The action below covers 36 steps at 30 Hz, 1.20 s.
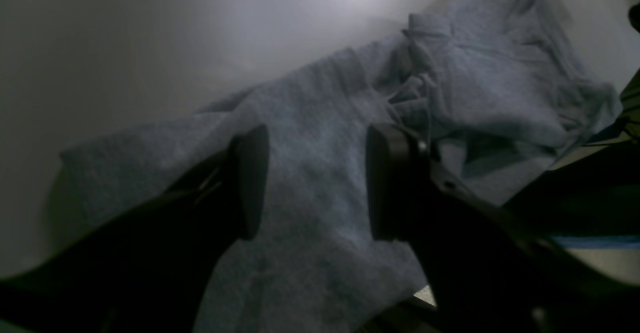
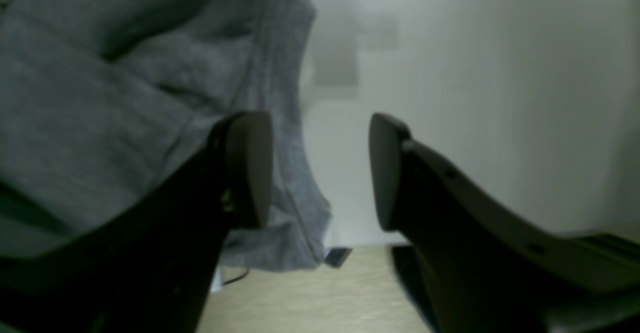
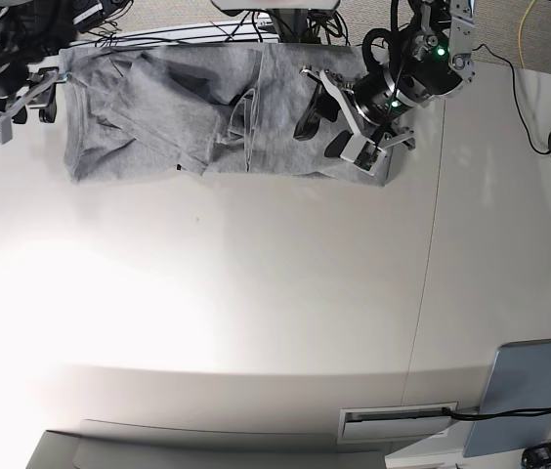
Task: Fold the T-shirt properly
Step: 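Grasp the strip end with the left gripper and fold it toward the right gripper, then grasp the other strip end with the right gripper and lift it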
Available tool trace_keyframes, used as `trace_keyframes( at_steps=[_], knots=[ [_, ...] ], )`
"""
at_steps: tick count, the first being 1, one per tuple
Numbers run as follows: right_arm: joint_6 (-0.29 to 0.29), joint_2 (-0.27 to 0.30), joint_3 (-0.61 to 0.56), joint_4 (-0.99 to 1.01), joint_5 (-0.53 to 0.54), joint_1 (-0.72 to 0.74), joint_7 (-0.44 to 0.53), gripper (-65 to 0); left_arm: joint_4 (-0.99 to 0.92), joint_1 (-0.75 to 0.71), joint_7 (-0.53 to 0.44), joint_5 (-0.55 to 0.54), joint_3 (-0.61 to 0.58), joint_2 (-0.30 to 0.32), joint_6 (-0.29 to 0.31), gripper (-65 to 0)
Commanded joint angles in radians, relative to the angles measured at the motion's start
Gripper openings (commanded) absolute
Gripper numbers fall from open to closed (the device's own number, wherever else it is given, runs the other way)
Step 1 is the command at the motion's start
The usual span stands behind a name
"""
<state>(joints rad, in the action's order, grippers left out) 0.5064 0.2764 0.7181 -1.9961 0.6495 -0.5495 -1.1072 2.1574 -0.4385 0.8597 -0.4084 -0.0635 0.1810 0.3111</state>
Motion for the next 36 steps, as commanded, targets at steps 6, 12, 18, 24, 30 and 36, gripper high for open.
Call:
trace_keyframes(
  at_steps=[6, 12, 18, 24, 30, 36],
  knots=[
    [0.089, 0.066, 0.012, 0.198, 0.119, 0.085, -0.023, -29.8, 0.016, 0.000, -0.014, -0.014, 0.000, 0.002, 0.004, -34.5],
    [0.119, 0.072, -0.023, 0.298, 0.155, 0.087, -0.019, -28.9, 0.016, 0.000, -0.014, -0.014, 0.000, 0.002, 0.004, -34.5],
    [0.093, 0.070, -0.130, 0.323, 0.170, 0.111, -0.016, -28.9, 0.016, -0.002, -0.014, -0.014, 0.000, 0.002, 0.004, -34.5],
    [0.015, 0.069, -0.220, 0.323, 0.172, 0.123, -0.019, -28.9, 0.016, -0.014, -0.014, -0.014, 0.000, 0.002, 0.004, -34.5],
    [0.013, 0.025, -0.230, 0.323, 0.206, 0.123, -0.029, -28.9, 0.016, -0.013, -0.014, -0.014, 0.000, 0.002, 0.004, -34.5],
    [0.013, -0.005, -0.229, 0.323, 0.214, 0.123, -0.041, -29.3, 0.016, -0.013, -0.014, -0.013, 0.001, 0.002, 0.004, -34.5]
  ],
)
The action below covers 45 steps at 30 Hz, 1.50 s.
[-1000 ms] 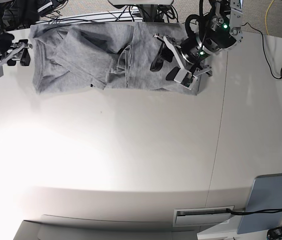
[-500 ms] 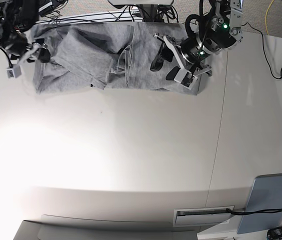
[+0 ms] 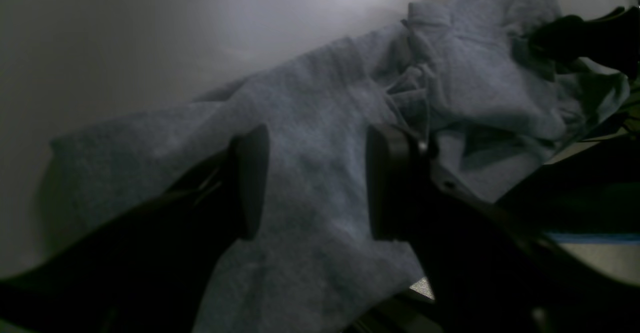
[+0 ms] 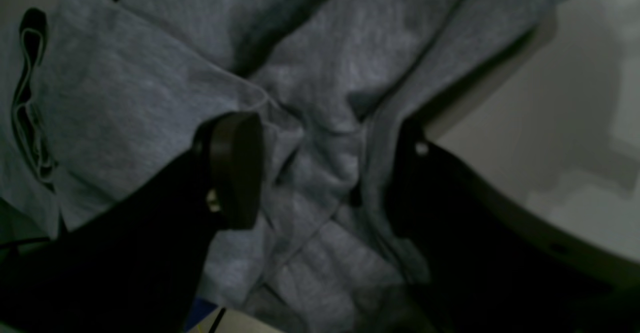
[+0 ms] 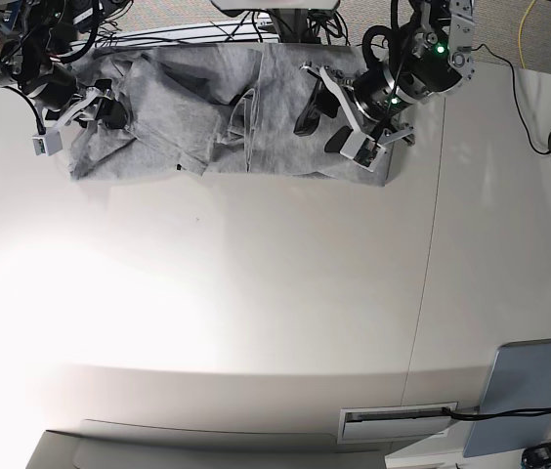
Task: Fold the T-shirt properly
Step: 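Grasp the other strip end with the right gripper and lift it, then fold the lifted end over onto the bundle with the right gripper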
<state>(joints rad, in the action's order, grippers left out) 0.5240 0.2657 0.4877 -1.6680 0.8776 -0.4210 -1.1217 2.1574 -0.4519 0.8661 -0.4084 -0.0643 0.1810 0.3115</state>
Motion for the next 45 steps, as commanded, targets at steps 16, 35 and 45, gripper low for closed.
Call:
trace_keyframes(
  at_steps=[16, 35, 45],
  knots=[
    [0.020, 0.080, 0.124, -0.006, -0.194, 0.018, 0.174, -65.0, 0.016, -0.003, -0.021, 0.037, 0.002, 0.002, 0.002, -34.5],
    [-0.055, -0.150, -0.034, -0.688, -0.175, -0.053, -0.023, -65.0, -0.288, 0.004, -0.208, -0.023, 0.001, -0.004, 0.149, -34.5],
    [-0.168, -0.226, -0.495, -0.688, -0.483, -0.047, 0.084, -65.0, -0.288, 0.003, -0.210, -0.031, 0.001, -0.003, 0.158, -34.5]
  ],
)
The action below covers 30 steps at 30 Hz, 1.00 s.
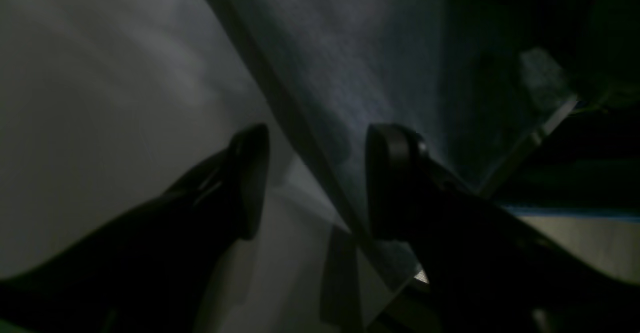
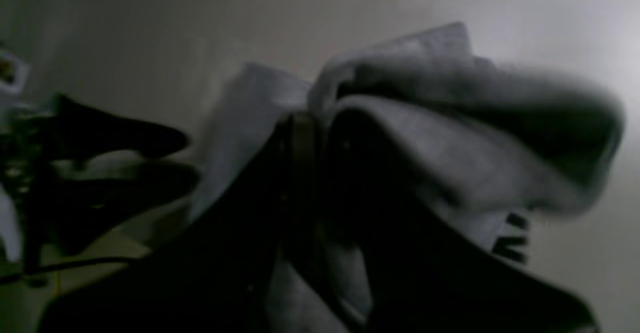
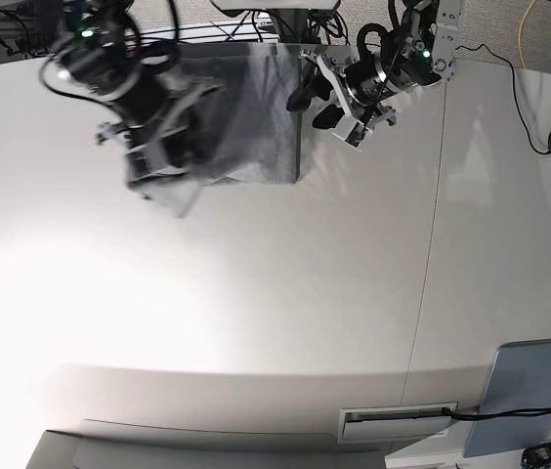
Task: Fold the T-shirt properly
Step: 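Fold the lifted end over onto the bundle with the right gripper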
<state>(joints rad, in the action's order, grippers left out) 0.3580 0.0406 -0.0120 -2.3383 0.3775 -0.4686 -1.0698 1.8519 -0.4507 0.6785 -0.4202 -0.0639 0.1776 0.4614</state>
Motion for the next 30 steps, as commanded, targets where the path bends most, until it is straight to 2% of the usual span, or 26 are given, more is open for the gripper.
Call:
trace_keyframes(
  at_steps=[1, 7, 14, 17, 19, 23, 25, 30],
  knots=[
    [-0.011, -0.008, -0.031, -0.018, -0.010, 0.000, 0.032, -65.0, 0.017, 0.002, -0.022, -0.019, 0.001, 0.000, 0.008, -34.5],
    [-0.036, -0.030, -0.168, -0.018, -0.095, 0.001, 0.054, -65.0, 0.017, 0.002, -0.021, -0.018, 0.001, 0.000, 0.008, -34.5],
    [-0.034, -0.029, -0.205, 0.028, -0.108, 0.005, 0.076, -64.9, 0.017, 0.002, -0.021, -0.018, 0.001, 0.000, 0.008, -34.5],
    [-0.032, -0.029, -0.205, 0.028, -0.026, 0.003, 0.073, -53.6, 0.017, 0.002, -0.021, -0.018, 0.001, 0.000, 0.008, -34.5],
    [0.005, -0.030, -0.205, 0.028, 0.074, 0.003, 0.048, -49.0, 0.017, 0.002, -0.021, -0.018, 0.001, 0.001, 0.008, -34.5],
    [0.096, -0.029, -0.205, 0.028, 0.246, 0.003, 0.009, -48.9, 0.017, 0.002, -0.021, -0.016, 0.002, 0.003, 0.008, -34.5],
    [0.114, -0.029, -0.205, 0.028, 0.262, 0.003, 0.008, -48.9, 0.018, 0.002, -0.021, 0.000, 0.004, 0.004, 0.008, -34.5],
    [0.117, -0.029, -0.202, 0.027, 0.245, 0.004, 0.010, -48.9, 0.026, 0.002, -0.019, 0.001, 0.036, 0.012, 0.011, -34.5]
  ],
)
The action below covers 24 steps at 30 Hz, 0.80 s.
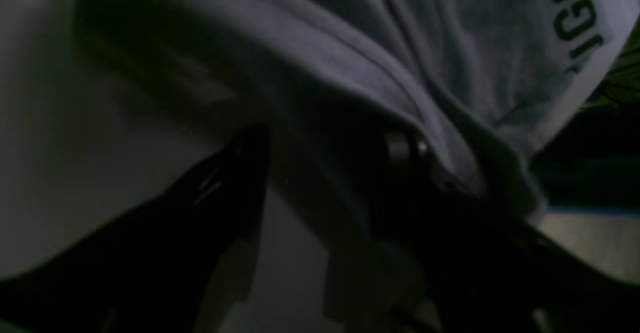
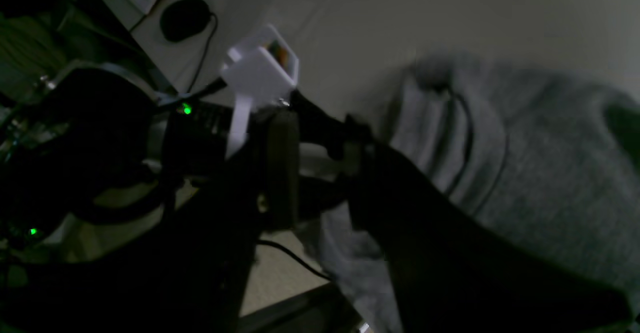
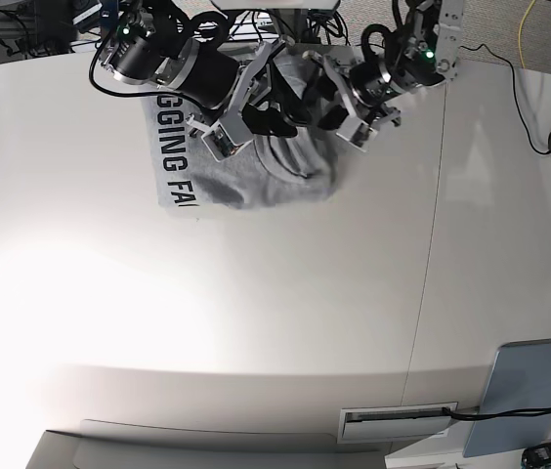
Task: Fold the T-shirt properly
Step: 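Fold the lifted end over onto the bundle with the right gripper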
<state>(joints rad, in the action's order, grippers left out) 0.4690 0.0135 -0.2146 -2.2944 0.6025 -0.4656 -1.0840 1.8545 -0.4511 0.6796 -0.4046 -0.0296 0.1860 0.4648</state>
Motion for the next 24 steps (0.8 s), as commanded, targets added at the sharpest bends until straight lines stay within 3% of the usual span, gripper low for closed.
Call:
trace_keyframes(
  at_steps=[1, 4, 6, 8, 11, 13, 16, 19, 22, 24],
  knots=[
    [0.006, -0.002, 0.002, -0.017, -0.002, 0.001, 0.032, -48.9, 0.031, 0.002, -0.010, -0.015, 0.019, 0.003, 0.008, -34.5],
    [0.006, -0.002, 0.029, -0.017, -0.068, 0.006, 0.056, -49.0, 0.075, 0.002, 0.022, -0.033, 0.083, 0.003, 0.008, -34.6],
    [-0.001, 0.003, 0.069, -0.017, -0.119, 0.023, 0.068, -49.1, 0.115, -0.001, 0.048, -0.092, 0.135, 0.003, 0.013, -38.3],
    [-0.042, 0.009, 0.121, -0.016, -0.190, 0.048, 0.088, -51.3, 0.157, -0.006, 0.100, -0.194, 0.175, 0.003, 0.088, -47.5],
    [-0.096, 0.035, 0.197, -0.002, -0.294, 0.094, 0.146, -60.9, 0.190, -0.019, 0.222, -0.412, 0.177, 0.002, 0.212, -63.2],
    [-0.106, 0.053, 0.237, 0.029, -0.321, 0.128, 0.169, -65.0, 0.190, -0.028, 0.287, -0.500, 0.142, 0.002, 0.233, -65.0],
    [-0.107, 0.078, 0.264, 0.134, -0.352, 0.188, 0.180, -65.0, 0.187, -0.042, 0.307, -0.475, 0.032, 0.002, 0.233, -65.0],
    [-0.106, 0.083, 0.261, 0.264, -0.372, 0.254, 0.180, -65.0, 0.171, -0.042, 0.291, -0.357, -0.083, 0.002, 0.231, -65.0],
    [-0.100, 0.084, 0.261, 0.375, -0.402, 0.320, 0.180, -65.0, 0.142, -0.042, 0.253, -0.217, -0.150, 0.003, 0.151, -65.0],
    [-0.099, 0.084, 0.261, 0.444, -0.419, 0.361, 0.178, -65.0, 0.110, -0.042, 0.237, -0.155, -0.165, 0.003, 0.140, -65.0]
  ],
)
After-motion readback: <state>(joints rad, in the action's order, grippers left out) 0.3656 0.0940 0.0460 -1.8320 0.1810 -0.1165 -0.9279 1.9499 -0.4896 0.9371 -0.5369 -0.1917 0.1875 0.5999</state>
